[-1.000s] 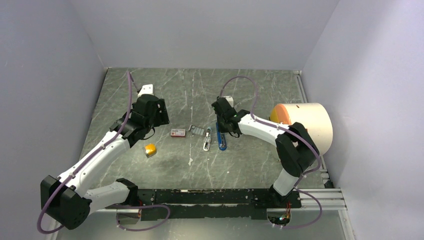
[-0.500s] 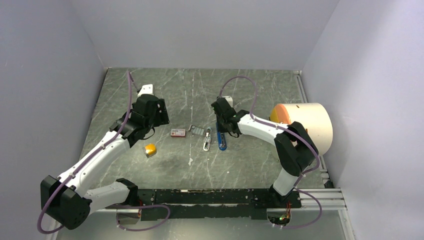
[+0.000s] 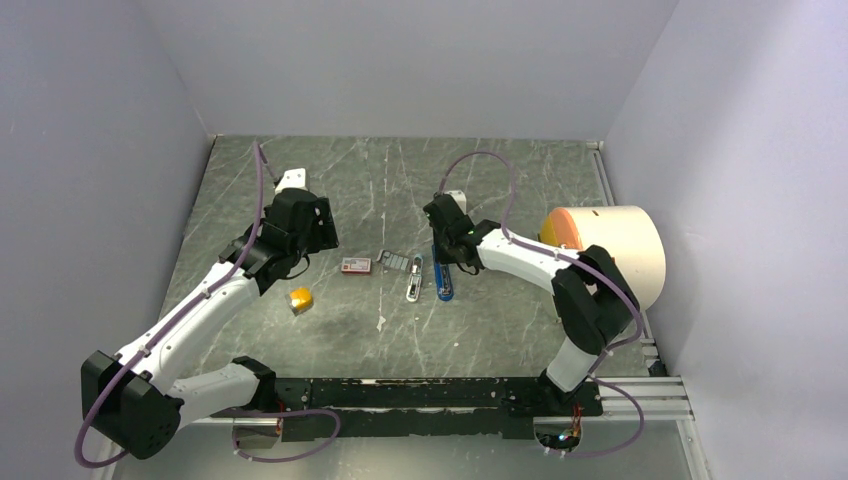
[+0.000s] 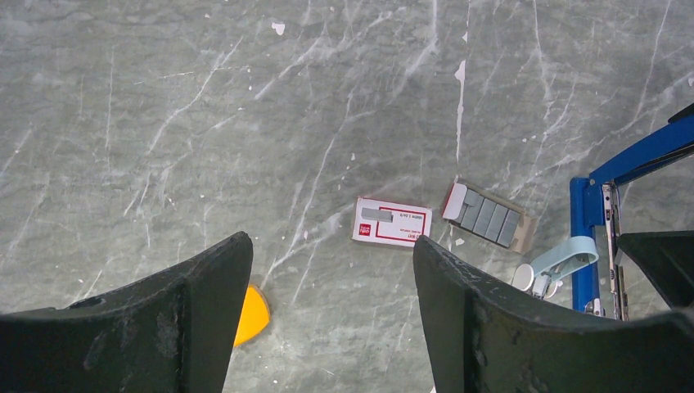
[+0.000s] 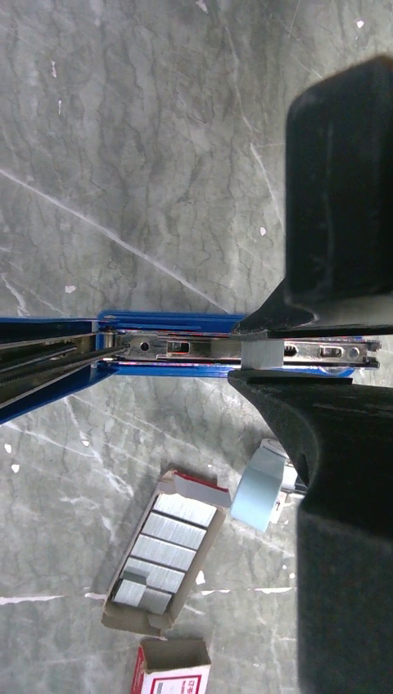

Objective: Load the staples into the stapler

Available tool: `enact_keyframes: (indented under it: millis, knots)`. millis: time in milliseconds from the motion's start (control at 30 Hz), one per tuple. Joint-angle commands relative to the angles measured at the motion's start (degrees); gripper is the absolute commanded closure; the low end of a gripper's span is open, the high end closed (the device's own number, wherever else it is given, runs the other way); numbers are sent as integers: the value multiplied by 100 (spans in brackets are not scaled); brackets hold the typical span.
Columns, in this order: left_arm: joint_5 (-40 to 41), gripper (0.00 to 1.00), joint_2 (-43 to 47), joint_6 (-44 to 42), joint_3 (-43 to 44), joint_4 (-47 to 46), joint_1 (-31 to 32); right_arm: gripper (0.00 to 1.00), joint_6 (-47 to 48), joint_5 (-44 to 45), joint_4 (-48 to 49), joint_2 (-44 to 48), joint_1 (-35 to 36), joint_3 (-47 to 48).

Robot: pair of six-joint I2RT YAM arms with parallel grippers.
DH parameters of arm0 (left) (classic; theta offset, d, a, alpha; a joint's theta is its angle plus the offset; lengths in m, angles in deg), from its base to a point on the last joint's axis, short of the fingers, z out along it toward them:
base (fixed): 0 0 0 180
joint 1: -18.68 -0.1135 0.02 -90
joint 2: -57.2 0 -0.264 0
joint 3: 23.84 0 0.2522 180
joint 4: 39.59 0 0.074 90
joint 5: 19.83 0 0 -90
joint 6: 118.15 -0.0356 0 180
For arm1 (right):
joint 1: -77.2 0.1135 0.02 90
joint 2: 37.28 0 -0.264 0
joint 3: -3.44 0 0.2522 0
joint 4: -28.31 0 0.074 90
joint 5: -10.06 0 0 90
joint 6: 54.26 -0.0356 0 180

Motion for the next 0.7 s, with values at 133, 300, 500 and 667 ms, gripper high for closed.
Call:
enact_keyframes:
  millis: [133,300,500,667]
  knots:
    - [-64,23,56,-9,1,-72,-54,80,20,57,230,241,-28,-95]
    - [-64,23,58,-6,-1,-68,-54,80,19,42,231,146,-29,-122]
    - [-64,23,58,-8,0,-67,-54,80,28,64,219,32,-29,-129]
    - [-64,23,58,-12,0,-70,-54,80,29,49,245,-46,-29,-146]
